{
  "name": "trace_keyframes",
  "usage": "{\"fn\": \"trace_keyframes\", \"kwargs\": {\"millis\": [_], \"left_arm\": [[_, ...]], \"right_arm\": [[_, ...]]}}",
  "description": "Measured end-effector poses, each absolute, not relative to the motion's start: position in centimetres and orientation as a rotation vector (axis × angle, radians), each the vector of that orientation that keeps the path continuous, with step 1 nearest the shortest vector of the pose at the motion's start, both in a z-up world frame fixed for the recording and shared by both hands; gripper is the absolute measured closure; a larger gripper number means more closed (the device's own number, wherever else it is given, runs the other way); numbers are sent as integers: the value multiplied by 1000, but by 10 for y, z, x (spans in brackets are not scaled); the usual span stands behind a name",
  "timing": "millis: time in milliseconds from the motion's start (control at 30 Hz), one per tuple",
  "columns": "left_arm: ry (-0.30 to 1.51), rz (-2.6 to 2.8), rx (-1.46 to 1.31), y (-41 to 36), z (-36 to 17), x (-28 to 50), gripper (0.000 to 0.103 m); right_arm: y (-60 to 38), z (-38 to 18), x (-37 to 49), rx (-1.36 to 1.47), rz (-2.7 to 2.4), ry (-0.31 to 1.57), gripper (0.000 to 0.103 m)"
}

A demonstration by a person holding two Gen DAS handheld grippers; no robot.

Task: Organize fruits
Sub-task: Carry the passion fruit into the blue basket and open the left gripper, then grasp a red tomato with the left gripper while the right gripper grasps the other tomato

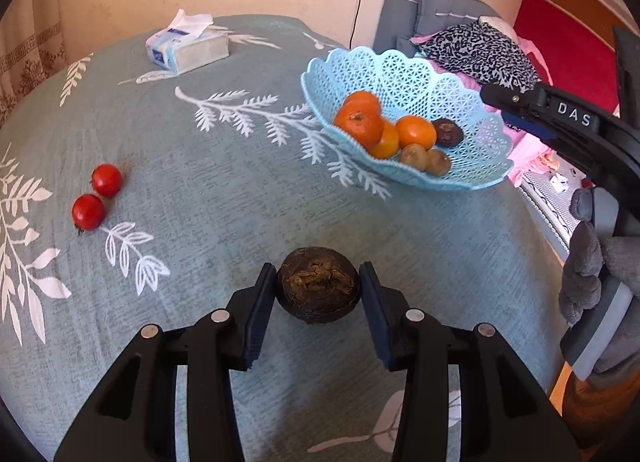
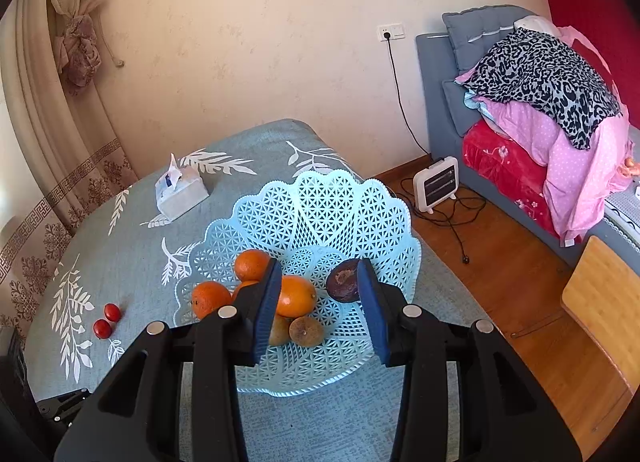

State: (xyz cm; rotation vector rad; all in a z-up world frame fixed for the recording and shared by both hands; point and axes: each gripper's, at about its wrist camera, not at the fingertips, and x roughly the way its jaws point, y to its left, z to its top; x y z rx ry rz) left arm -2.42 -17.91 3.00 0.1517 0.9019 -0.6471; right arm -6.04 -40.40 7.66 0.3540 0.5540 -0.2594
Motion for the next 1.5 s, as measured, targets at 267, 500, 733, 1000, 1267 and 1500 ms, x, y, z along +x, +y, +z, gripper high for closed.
{"fn": "trace_keyframes", "kwargs": {"millis": [267,500,733,1000,1267,1500], "left_arm": [[775,-711,173,-233,65,-16,60],[710,-736,167,-267,72,-2,43],[692,-669,121,-244,73,10,25],[698,-551,67,-194,74,21,21],[692,-402,49,-137,67,34,21],[709,-261,45,-89,53,52,18]], "right_arm": [[-410,81,-64,364,-270,537,62],[-413,83,-66,369,-277,531,62],[-413,81,-65,374,-279,535,62],[-399,77,-61,350,-253,550,62],[-379,71,-55,322,-214,579,62],[-360,70,-49,275,-167,601,62]]}}
